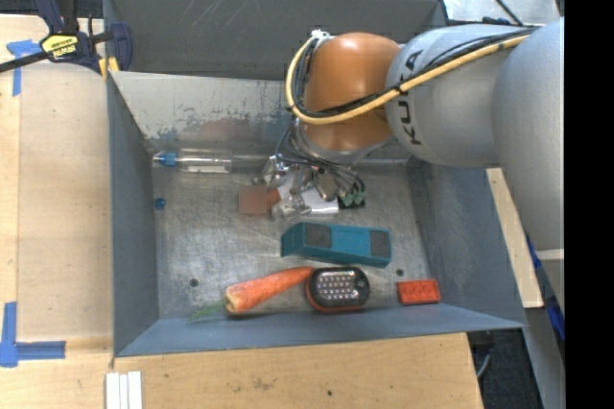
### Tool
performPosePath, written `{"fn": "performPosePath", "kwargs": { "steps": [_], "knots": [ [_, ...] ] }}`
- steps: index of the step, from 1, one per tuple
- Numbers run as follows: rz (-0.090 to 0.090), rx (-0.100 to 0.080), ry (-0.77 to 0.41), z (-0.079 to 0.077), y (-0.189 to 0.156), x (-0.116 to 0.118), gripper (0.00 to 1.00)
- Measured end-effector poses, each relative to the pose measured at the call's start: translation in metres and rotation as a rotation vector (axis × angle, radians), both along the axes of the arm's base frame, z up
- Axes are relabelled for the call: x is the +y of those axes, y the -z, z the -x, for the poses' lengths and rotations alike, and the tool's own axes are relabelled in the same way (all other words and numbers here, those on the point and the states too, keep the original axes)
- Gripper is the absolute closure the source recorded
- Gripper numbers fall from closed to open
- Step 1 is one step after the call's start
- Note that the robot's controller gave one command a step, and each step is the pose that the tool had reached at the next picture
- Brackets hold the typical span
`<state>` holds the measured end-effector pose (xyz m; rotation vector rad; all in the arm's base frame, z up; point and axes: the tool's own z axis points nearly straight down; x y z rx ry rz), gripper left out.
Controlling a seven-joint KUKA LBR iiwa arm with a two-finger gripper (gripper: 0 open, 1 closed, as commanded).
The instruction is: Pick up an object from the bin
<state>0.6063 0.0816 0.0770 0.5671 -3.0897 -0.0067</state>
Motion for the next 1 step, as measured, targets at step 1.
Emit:
{"fn": "performPosePath", "kwargs": {
  "steps": [1],
  "knots": [
    [0.000,0.000,0.000,0.0000,0.0000,0.0000,1.00]
  ]
}}
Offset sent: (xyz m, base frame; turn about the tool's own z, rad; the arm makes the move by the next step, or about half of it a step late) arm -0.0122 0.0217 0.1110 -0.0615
